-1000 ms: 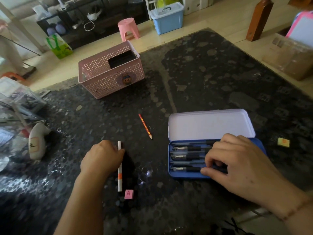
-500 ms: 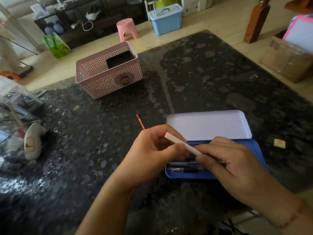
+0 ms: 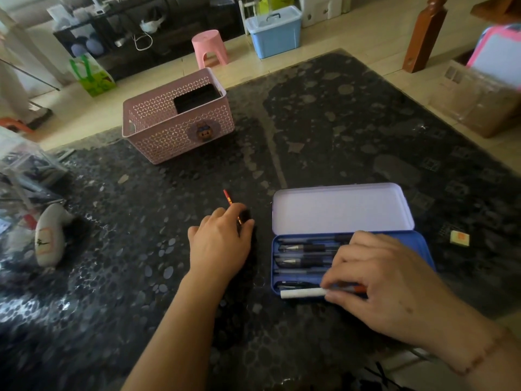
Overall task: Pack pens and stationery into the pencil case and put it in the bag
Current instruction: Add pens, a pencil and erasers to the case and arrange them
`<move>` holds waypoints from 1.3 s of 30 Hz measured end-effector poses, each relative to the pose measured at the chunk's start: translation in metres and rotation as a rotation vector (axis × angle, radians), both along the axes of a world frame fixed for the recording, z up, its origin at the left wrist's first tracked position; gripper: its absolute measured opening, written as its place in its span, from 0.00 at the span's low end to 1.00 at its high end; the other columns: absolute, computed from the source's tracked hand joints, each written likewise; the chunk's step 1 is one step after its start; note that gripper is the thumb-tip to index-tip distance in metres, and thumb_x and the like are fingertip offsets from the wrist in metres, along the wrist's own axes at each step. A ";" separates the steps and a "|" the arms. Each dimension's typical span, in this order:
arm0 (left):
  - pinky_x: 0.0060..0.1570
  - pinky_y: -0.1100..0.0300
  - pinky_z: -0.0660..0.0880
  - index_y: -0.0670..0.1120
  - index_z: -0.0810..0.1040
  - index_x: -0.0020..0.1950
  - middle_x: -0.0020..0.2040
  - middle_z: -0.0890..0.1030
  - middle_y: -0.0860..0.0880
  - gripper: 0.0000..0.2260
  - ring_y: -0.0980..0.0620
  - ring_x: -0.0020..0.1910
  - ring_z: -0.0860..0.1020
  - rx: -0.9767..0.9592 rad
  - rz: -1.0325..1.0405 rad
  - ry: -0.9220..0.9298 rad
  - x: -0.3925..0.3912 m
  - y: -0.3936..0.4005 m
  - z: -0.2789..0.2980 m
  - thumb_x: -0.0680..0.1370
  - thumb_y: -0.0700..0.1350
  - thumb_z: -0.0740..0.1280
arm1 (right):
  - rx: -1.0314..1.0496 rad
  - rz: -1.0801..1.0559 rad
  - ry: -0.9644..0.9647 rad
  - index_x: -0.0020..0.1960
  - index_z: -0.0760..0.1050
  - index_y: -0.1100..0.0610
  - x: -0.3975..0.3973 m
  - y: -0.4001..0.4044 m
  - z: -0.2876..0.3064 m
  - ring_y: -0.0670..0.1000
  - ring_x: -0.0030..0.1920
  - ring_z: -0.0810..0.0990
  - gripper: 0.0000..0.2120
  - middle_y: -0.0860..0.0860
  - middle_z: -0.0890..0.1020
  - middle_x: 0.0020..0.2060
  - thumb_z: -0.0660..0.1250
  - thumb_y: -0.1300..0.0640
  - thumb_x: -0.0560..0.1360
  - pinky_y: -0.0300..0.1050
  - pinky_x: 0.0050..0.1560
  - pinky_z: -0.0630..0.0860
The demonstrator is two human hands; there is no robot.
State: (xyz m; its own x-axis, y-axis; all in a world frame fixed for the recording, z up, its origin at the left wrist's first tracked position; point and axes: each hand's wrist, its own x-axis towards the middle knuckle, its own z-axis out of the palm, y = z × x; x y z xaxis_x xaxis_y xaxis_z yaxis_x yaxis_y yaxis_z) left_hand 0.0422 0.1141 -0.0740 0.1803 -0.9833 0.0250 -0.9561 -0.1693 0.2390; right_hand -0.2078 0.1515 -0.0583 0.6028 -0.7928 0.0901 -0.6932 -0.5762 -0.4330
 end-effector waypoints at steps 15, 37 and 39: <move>0.31 0.69 0.71 0.49 0.74 0.44 0.32 0.78 0.52 0.06 0.54 0.32 0.76 -0.309 0.024 0.432 -0.006 0.006 0.026 0.74 0.38 0.67 | -0.027 -0.037 -0.067 0.44 0.80 0.42 0.007 0.004 0.000 0.40 0.40 0.70 0.06 0.37 0.76 0.35 0.66 0.44 0.71 0.36 0.38 0.67; 0.61 0.46 0.65 0.60 0.81 0.47 0.57 0.74 0.62 0.05 0.54 0.63 0.65 -0.051 -0.671 0.156 -0.019 0.022 0.016 0.72 0.55 0.69 | 0.052 -0.148 -0.124 0.42 0.78 0.42 -0.029 -0.011 0.015 0.41 0.42 0.74 0.11 0.35 0.76 0.36 0.65 0.37 0.67 0.42 0.39 0.75; 0.61 0.46 0.66 0.60 0.81 0.46 0.57 0.74 0.61 0.05 0.54 0.63 0.65 -0.051 -0.666 0.172 -0.015 0.021 0.016 0.72 0.55 0.68 | 0.053 -0.105 -0.028 0.41 0.78 0.42 -0.027 -0.010 0.013 0.41 0.42 0.74 0.12 0.36 0.77 0.35 0.63 0.36 0.66 0.43 0.39 0.74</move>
